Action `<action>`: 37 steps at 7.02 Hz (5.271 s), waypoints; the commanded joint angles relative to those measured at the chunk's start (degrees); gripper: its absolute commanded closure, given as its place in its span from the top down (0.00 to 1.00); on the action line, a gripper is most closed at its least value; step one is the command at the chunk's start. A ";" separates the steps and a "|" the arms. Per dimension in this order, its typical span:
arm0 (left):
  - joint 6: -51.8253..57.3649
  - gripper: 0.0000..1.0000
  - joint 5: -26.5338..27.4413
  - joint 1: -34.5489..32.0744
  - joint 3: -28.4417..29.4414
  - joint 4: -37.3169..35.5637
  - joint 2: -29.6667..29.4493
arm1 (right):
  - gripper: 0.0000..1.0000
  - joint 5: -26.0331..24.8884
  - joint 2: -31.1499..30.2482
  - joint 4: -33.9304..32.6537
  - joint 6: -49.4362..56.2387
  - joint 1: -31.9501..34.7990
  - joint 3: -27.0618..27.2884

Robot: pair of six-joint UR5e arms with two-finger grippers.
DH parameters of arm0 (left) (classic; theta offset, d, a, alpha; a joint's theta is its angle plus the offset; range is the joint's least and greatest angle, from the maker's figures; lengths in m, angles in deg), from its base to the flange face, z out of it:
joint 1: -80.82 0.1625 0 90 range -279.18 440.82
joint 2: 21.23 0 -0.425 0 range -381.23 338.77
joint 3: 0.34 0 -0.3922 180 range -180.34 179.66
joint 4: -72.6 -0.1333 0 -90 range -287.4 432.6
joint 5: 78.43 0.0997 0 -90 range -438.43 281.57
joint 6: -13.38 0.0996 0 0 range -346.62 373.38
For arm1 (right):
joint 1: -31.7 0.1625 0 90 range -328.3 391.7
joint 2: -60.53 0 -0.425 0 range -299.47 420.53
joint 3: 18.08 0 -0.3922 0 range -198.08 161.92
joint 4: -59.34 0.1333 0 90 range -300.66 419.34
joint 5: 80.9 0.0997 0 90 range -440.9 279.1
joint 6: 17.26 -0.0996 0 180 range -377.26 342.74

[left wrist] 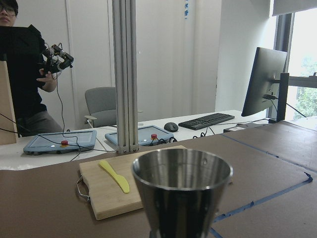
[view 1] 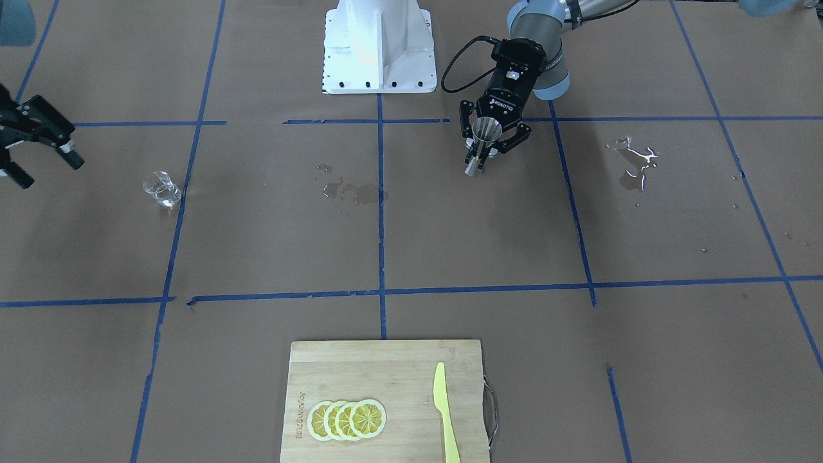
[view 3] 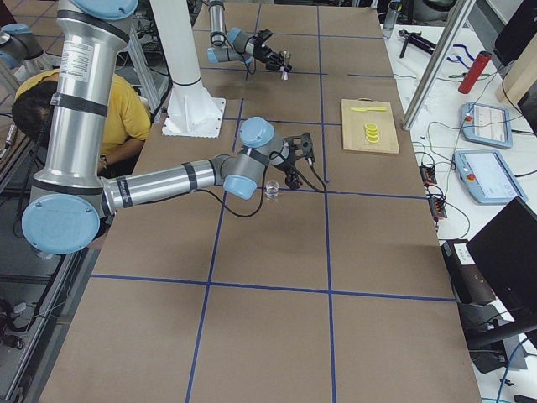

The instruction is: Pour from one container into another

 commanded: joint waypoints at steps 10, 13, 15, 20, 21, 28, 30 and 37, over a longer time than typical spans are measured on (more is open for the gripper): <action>-0.05 0.00 -2.33 -3.26 2.80 -1.69 -3.87 | 1.00 -93.95 -3.07 -13.97 -33.39 -57.39 -8.30; -0.05 0.00 -2.33 -3.26 2.71 -1.87 -3.95 | 1.00 -94.31 -1.49 -14.06 -35.81 -57.48 -11.48; -0.05 0.00 -2.33 -3.26 2.71 -1.87 -4.22 | 1.00 -94.13 -0.70 -14.06 -35.81 -57.48 -13.59; 0.04 0.00 -2.25 -3.17 2.71 -1.87 -4.22 | 0.98 -91.94 1.33 -14.06 -34.32 -54.76 -15.78; 0.04 0.00 -2.25 -3.17 2.71 -1.95 -4.22 | 0.97 -91.06 1.50 -13.97 -34.14 -54.06 -15.79; 0.04 0.00 -2.16 -2.82 2.45 -1.87 -4.31 | 0.95 -89.74 4.75 -13.88 -31.15 -52.30 -17.81; 0.04 0.00 -2.16 -2.82 2.45 -1.87 -4.31 | 0.95 -89.65 5.11 -13.80 -29.39 -51.59 -17.90; 0.04 0.00 -2.16 -2.73 2.36 -1.87 -4.31 | 0.44 -88.69 6.16 -13.45 -29.57 -50.36 -18.69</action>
